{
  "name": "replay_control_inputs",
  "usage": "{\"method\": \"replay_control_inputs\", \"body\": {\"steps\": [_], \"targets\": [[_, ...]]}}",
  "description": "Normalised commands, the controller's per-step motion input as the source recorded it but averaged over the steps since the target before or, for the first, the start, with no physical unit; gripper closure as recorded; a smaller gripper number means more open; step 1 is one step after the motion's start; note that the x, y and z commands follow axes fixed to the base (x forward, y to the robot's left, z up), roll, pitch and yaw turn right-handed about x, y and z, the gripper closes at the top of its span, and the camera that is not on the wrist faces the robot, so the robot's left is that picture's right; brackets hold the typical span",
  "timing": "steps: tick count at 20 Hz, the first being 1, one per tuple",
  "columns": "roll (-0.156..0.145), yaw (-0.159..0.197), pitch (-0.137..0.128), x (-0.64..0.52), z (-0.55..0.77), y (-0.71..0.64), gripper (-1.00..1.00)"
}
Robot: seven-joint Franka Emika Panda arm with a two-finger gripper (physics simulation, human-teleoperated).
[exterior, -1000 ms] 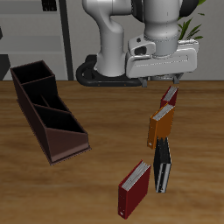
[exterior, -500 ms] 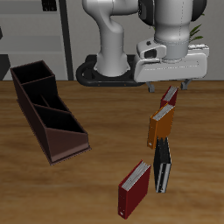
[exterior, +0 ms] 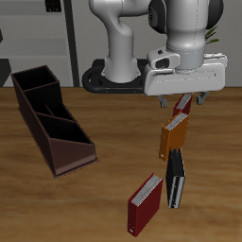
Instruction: Place the striped book into the right desk caddy's back compartment
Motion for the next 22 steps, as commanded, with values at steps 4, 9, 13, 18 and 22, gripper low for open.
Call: {"method": "replay_control_inputs", "body": {"steps": [4, 9, 13, 18, 22], "targets": [[-0.001, -0.01, -0.007, 0.16, -0.23, -0.03, -1.0], [0.015, -0.011, 0.001, 0.14, -0.25, -0.12, -1.0], [0.01, 0.011, 0.019, 0.14, -0.09, -0.04, -1.0], [-0.017, -0.02, 0.017, 0.19, -0.07, -0.01, -1.0], [0.005, 0.0, 0.027, 0.15, -0.1, 0.09, -1.0]]}}
